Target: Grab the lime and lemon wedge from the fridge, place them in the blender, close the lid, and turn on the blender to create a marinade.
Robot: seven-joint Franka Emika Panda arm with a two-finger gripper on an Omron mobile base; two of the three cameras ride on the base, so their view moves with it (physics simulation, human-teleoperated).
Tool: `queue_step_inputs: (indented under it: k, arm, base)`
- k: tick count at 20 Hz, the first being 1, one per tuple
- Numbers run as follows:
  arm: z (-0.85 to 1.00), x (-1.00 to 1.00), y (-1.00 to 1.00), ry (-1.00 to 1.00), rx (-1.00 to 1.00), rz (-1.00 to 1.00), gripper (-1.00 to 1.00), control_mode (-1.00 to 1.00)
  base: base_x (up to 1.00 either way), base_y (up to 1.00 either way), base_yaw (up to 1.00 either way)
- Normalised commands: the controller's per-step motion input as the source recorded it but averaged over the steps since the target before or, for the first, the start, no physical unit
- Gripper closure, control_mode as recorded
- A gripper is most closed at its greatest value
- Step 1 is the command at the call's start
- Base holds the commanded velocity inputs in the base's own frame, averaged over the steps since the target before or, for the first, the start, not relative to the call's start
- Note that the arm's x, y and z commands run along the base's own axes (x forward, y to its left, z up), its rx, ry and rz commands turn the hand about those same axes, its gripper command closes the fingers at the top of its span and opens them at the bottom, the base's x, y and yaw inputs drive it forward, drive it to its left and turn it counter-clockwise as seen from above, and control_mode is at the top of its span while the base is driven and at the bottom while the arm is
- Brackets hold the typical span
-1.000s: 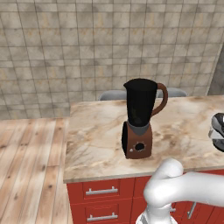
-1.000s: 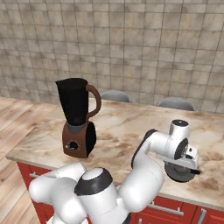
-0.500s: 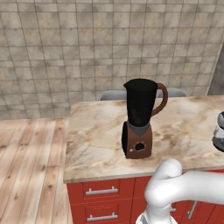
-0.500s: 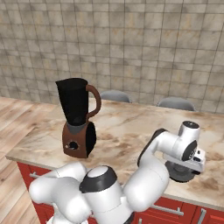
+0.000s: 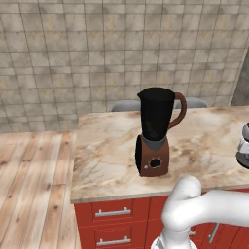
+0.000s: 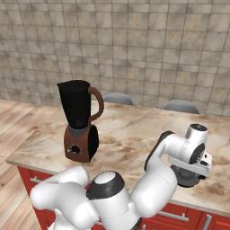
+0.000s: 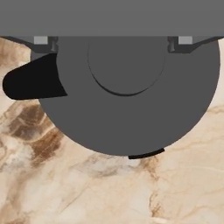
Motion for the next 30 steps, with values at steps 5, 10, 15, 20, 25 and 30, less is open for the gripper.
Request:
queue_step_inputs:
  k: [5, 10, 15, 20, 25, 30]
  arm:
    - [-0.3, 0.0, 0.01, 0.0, 0.0, 0.0, -1.0, -1.0]
    - [-0.03, -0.2, 0.25, -0.05, 0.0, 0.03, -1.0, -1.0]
    - [-0.03, 0.02, 0.05, 0.0, 0.0, 0.0, -1.0, -1.0]
    - [-0.21, 0.07, 0.01, 0.0, -0.06, 0.02, -1.0, -1.0]
    - [-0.29, 0.0, -0.01, 0.0, -0.07, 0.01, -1.0, -1.0]
    - [-0.43, 0.0, -0.02, 0.0, -0.01, 0.0, 1.0, -1.0]
  base:
    - [0.0, 0.0, 0.0]
    - [0.0, 0.0, 0.0]
    - [0.0, 0.0, 0.0]
    - [0.0, 0.0, 0.0]
    - [0.0, 0.0, 0.0]
    - [0.0, 0.0, 0.0]
